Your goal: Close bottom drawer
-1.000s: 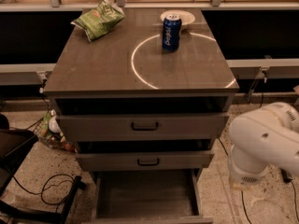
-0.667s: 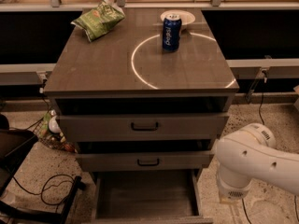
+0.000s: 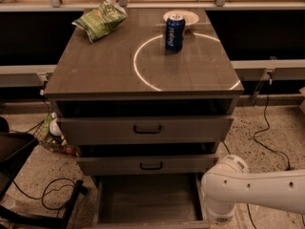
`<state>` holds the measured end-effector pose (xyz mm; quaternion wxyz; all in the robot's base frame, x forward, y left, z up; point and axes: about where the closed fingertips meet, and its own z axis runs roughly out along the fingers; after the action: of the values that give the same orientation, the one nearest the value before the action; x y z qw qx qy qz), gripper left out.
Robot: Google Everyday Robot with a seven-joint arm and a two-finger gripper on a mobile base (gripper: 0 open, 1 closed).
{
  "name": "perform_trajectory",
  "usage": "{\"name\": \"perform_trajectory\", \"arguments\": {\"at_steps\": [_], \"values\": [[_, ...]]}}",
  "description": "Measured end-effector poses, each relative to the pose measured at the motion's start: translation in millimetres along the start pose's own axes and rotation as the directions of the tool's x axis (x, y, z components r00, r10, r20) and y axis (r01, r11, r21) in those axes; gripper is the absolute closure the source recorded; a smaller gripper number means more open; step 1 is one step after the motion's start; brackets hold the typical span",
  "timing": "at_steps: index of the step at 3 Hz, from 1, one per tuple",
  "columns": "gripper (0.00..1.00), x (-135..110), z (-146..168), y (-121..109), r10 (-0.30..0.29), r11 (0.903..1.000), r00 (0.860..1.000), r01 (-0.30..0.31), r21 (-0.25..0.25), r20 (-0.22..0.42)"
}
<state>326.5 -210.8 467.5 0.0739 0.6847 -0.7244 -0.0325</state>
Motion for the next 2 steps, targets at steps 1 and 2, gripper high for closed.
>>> {"name": "perform_trajectory", "arguments": {"at_steps": [1,2], "values": [[1.0,0,1,0,0.0,1.0,1.0,0.0,-0.002,0.001],[1.0,-10,25,0,0.002,1.0,1.0,-0.002,-0.009,0.015]]}}
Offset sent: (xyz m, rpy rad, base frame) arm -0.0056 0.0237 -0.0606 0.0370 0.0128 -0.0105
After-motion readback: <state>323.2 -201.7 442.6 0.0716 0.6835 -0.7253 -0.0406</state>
